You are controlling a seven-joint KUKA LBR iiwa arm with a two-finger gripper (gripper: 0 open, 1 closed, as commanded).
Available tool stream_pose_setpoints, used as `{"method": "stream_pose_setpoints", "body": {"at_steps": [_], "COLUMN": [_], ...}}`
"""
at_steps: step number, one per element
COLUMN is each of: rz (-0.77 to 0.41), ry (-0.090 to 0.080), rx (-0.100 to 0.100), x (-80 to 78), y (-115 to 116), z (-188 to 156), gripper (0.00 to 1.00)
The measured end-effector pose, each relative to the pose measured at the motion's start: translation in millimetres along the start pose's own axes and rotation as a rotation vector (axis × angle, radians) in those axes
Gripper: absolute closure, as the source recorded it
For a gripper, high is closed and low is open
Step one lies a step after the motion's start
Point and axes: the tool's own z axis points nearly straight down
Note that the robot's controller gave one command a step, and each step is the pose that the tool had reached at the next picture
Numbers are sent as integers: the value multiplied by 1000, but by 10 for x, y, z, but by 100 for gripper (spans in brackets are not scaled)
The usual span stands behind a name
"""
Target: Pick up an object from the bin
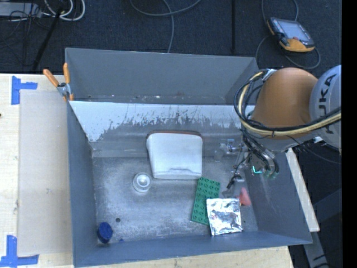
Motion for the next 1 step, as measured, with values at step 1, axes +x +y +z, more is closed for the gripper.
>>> {"method": "stream_pose_setpoints", "body": {"at_steps": [1], "rz": [-25], "ry": [-5], "rx": [0], "x": [630], "y": [45], "z": [1142], "gripper": [0]}}
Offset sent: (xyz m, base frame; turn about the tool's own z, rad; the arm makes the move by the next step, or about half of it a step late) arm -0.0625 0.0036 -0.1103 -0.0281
